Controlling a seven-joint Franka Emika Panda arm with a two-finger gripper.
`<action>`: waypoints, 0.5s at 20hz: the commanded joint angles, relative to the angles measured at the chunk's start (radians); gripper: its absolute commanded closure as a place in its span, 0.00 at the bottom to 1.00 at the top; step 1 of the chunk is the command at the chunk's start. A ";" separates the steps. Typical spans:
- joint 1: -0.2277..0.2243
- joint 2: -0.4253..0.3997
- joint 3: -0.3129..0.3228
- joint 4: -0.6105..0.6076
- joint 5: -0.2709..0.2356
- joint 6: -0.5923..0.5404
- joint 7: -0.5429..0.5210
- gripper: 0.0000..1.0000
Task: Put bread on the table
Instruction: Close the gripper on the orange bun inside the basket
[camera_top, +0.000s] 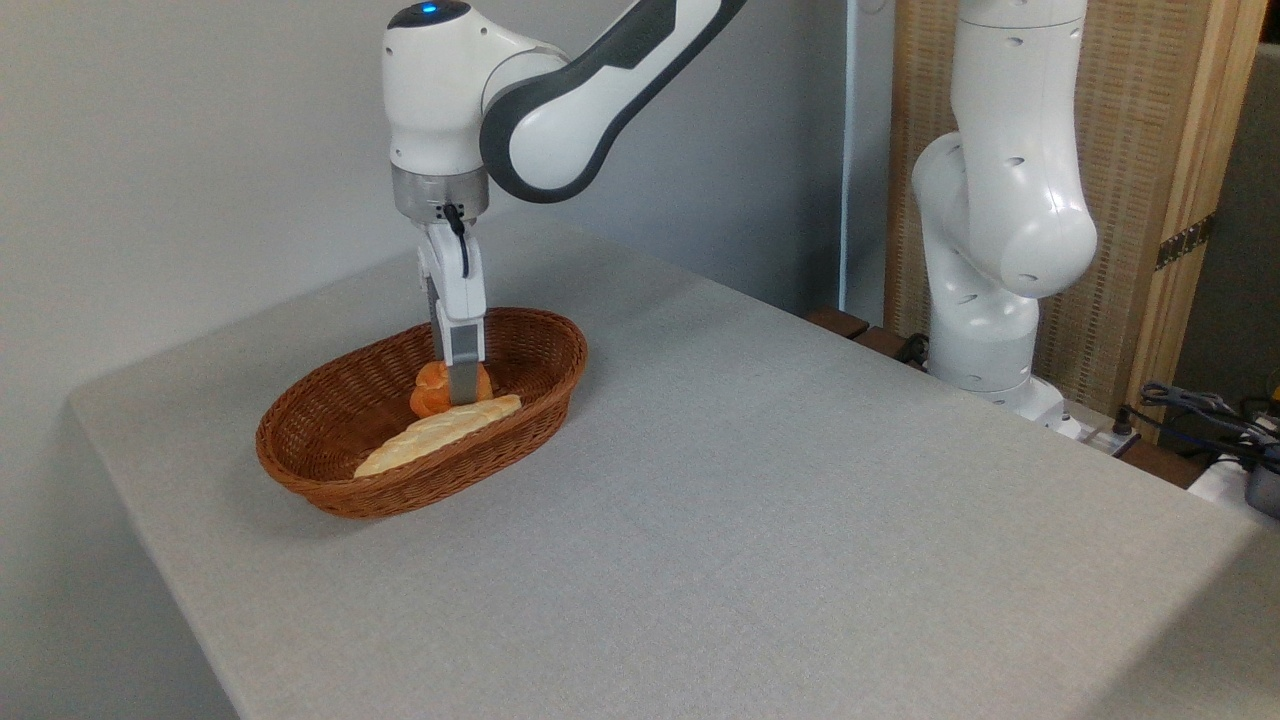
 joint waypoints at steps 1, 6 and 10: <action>-0.012 -0.002 0.015 -0.011 0.009 0.024 0.012 0.71; -0.006 -0.022 0.025 0.001 0.009 0.009 0.008 0.69; -0.006 -0.043 0.065 0.089 -0.004 -0.149 -0.001 0.69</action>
